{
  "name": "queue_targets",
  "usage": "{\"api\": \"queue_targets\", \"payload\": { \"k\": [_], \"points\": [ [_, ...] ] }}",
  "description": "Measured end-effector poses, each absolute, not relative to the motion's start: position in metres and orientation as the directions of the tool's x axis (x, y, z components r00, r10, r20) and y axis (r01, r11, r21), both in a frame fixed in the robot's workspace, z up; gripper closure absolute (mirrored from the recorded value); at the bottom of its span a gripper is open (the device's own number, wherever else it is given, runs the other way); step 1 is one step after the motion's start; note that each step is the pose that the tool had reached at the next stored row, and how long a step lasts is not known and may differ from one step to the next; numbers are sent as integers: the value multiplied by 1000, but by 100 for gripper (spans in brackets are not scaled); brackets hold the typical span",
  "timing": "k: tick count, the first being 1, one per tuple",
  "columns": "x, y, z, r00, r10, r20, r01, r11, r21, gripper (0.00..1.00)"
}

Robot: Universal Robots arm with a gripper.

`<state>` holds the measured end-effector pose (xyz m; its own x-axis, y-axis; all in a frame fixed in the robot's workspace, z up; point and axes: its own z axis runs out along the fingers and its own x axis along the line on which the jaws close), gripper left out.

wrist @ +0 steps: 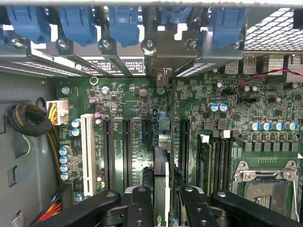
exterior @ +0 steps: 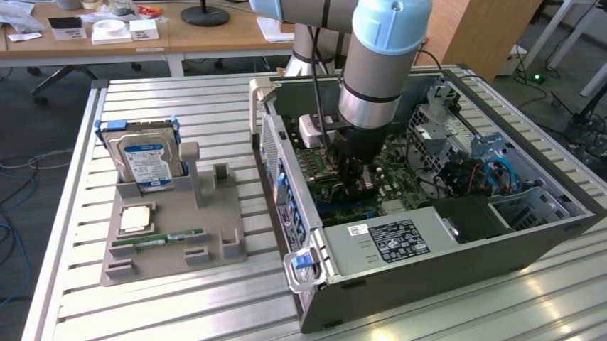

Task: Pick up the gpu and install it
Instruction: 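Insert the gpu into the slot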

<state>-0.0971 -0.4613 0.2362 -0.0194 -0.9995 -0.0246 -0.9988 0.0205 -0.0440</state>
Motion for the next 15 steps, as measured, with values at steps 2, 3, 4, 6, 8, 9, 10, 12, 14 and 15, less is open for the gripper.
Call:
{"api": "queue_targets", "payload": {
  "k": [2, 3, 4, 6, 8, 9, 10, 12, 14, 15],
  "points": [
    [-97, -461, 236, -19, -1000, -25, -999, 20, -44, 74],
    [-97, -461, 236, -19, -1000, -25, -999, 20, -44, 74],
    [-97, -461, 236, -19, -1000, -25, -999, 21, -44, 74],
    [-97, -461, 236, -19, -1000, -25, -999, 20, -44, 74],
    [-97, -461, 236, -19, -1000, -25, -999, 20, -44, 74],
    [-97, -461, 236, -19, -1000, -25, -999, 20, -44, 74],
    [-97, -461, 236, -19, -1000, -25, -999, 21, -44, 74],
    [-97, -461, 236, -19, -1000, -25, -999, 20, -44, 74],
    [-97, -461, 236, -19, -1000, -25, -999, 20, -44, 74],
    [-97, -461, 236, -19, -1000, -25, -999, 20, -44, 74]
  ]
}}
